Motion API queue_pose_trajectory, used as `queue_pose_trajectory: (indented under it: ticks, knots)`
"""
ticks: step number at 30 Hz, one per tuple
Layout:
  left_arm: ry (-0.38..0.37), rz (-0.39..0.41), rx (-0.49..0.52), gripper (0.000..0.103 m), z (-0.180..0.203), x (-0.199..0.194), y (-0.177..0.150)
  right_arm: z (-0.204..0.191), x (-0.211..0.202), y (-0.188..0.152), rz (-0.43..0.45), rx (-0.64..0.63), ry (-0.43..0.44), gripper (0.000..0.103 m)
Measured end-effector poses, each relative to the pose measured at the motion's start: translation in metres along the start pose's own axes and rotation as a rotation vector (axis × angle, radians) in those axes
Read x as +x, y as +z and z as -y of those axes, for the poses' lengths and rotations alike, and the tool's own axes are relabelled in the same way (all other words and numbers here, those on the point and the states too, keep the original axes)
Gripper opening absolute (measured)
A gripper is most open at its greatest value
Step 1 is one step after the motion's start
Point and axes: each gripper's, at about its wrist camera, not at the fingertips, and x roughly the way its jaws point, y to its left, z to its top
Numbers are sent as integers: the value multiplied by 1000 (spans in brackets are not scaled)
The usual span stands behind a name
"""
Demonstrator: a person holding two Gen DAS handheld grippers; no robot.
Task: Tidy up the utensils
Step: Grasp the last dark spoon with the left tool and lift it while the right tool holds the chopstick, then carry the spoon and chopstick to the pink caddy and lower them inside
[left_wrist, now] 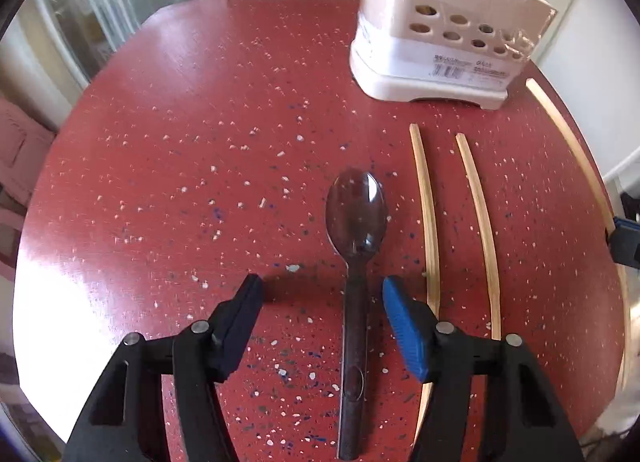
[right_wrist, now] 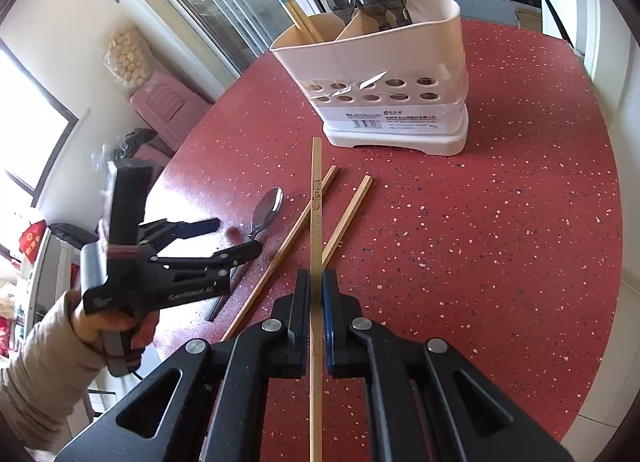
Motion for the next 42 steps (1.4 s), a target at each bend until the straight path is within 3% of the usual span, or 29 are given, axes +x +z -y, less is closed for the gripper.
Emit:
queue_pose_trajectory:
  ticks: [2,4,5,8,17,26,42]
  knots:
    - [-12,-28,56,84,5,2,4,0,0,0,-1,-2,0,6]
    - [-31,-38,119,60,12,2,6,0,0,0,-3,-5,-3,6]
    - [-42,-45,130,41,13,1,8,-1,-1,0,-2,-5,-4,6]
    - [-84,-39,102,41,11,0,9,-1,-3,0,-1,-7,-9,6]
    - [-115,205,-21,41,12,-45,1,-2,-15,4,38,-10,-19,6]
    - [-114,387,-51,41,23,-92,12,-8,-38,17,121,-20,-16,6]
    - [-142,523,-32,41,39,-127,31,-5,-57,50,206,-27,-19,6]
